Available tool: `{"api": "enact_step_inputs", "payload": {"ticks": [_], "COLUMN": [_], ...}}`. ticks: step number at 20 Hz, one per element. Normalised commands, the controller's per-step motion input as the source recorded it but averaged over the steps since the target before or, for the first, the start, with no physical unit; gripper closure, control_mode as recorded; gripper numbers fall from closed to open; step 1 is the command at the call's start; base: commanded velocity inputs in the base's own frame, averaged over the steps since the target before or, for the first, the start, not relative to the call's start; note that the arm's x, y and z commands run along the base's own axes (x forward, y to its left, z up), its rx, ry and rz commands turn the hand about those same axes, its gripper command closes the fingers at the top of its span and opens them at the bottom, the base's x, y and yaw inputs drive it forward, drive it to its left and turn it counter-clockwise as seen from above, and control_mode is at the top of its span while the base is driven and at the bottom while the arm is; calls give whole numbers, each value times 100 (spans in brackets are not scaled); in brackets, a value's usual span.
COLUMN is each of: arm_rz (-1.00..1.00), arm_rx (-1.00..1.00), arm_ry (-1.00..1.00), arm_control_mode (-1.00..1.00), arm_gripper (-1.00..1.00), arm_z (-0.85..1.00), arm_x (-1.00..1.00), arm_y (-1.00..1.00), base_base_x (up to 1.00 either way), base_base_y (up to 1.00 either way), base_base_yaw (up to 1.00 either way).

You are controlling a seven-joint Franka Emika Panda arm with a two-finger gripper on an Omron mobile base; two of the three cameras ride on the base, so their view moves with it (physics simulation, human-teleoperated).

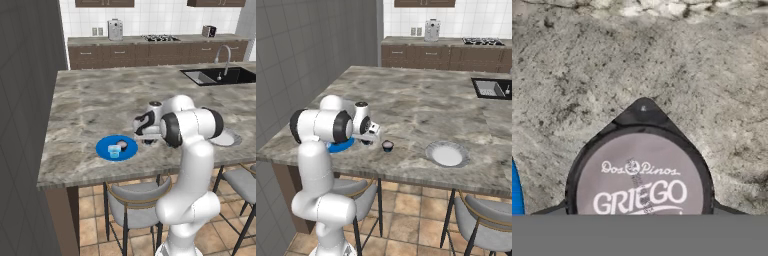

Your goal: Place two yogurt containers on each plate.

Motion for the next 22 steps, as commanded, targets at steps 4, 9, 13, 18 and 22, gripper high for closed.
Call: {"api": "enact_step_inputs", "payload": {"ticks": [4,9,13,18,22], "arm_rz": [-4,-6,-11,-12,-9], "arm_rx": [10,4,1,-7,-8], "arm_ry": [-15,-9,0,-1,1], "arm_control_mode": [-100,-100,-100,-100,-100], "arm_gripper": [100,100,100,100,100], "arm_z": [100,98,85,52,3], "arm_x": [-96,-97,-53,-8,3], "arm_y": [-84,-100,-100,-100,-100], "base_base_x": [0,0,0,0,0], "base_base_y": [0,0,0,0,0], "base_base_yaw": [0,0,0,0,0]}}
